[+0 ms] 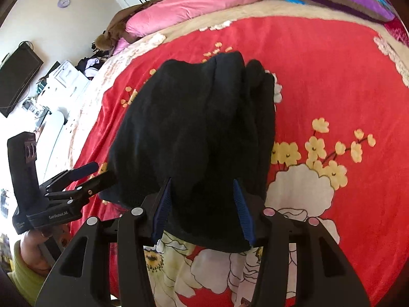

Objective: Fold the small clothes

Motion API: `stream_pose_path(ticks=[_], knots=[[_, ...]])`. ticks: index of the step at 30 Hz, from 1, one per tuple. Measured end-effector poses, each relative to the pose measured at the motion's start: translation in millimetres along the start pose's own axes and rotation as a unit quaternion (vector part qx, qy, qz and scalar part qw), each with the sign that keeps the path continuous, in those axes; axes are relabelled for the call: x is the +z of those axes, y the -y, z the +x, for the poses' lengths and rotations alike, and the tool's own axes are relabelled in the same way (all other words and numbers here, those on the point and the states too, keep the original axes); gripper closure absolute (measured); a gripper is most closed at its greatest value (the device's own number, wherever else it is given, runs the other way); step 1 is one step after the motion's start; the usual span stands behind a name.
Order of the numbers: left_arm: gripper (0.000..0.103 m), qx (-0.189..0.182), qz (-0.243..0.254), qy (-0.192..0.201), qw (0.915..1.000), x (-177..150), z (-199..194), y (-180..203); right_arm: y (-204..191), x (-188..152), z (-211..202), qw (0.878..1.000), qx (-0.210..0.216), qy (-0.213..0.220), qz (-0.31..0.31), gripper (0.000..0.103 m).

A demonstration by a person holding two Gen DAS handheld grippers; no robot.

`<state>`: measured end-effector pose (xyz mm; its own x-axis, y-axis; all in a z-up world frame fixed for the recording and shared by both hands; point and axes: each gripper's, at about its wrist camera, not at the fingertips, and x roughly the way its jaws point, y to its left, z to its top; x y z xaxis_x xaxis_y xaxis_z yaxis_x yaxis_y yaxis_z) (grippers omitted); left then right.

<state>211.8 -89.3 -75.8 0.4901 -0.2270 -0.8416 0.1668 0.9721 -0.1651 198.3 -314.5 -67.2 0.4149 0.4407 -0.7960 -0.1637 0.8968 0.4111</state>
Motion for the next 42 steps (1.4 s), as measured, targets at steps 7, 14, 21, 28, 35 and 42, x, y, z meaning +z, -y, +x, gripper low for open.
stream_pose_path(ticks=[7,14,21,28,35,42], knots=[[0.022,0.0,-0.001,-0.003,1.0,-1,7,3,2,-3,9,0.999,0.035,-0.02,-0.003,0.09],[0.022,-0.001,0.002,0.001,1.0,2,2,7,3,-2,-14,0.999,0.04,0.012,-0.012,0.094],[0.022,-0.008,0.017,0.01,0.9998,4,-9,17,11,-7,-51,0.997,0.06,0.038,0.002,0.094],[0.022,0.001,0.032,-0.02,0.9993,-4,7,20,13,-16,-26,1.0,0.008,-0.018,0.007,0.093],[0.02,0.003,0.025,-0.03,0.9992,-9,18,14,9,-20,-2,0.999,-0.036,-0.035,-0.021,0.091],[0.019,0.01,0.029,-0.026,0.9992,-9,14,16,14,-20,-3,1.0,-0.018,-0.024,0.001,0.083]])
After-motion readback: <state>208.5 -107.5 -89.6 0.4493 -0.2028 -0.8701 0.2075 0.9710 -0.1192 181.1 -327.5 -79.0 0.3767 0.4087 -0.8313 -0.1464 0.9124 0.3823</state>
